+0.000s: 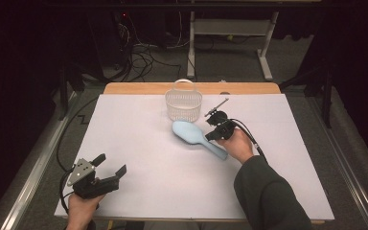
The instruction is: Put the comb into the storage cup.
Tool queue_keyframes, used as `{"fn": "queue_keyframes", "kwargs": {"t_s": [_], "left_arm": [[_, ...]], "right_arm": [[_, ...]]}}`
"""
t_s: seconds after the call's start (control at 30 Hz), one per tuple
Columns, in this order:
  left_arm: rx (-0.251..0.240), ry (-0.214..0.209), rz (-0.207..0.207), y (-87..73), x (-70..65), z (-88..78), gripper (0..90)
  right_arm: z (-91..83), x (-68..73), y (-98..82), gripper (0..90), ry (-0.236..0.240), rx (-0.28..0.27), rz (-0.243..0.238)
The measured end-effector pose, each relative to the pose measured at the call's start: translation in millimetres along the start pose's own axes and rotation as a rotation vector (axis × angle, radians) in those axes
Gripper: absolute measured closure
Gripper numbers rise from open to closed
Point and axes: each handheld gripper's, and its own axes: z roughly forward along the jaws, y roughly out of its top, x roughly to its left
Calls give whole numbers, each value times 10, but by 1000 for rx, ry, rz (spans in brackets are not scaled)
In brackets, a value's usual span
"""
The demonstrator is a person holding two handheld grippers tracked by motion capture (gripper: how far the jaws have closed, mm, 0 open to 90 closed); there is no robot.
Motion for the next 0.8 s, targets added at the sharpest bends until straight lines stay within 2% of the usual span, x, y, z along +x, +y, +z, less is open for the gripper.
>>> {"fn": "queue_keyframes", "kwargs": {"t_s": [0.33, 0.53, 0.8], "left_arm": [[2, 2, 0, -2, 0, 1, 99], [3, 3, 0, -3, 0, 1, 99], [4, 5, 2, -4, -2, 2, 99]], "right_arm": [[-99, 16, -54, 717, -4, -27, 23], [-104, 71, -79, 600, -1, -36, 3], [-57, 159, -104, 546, -5, -31, -17]]}}
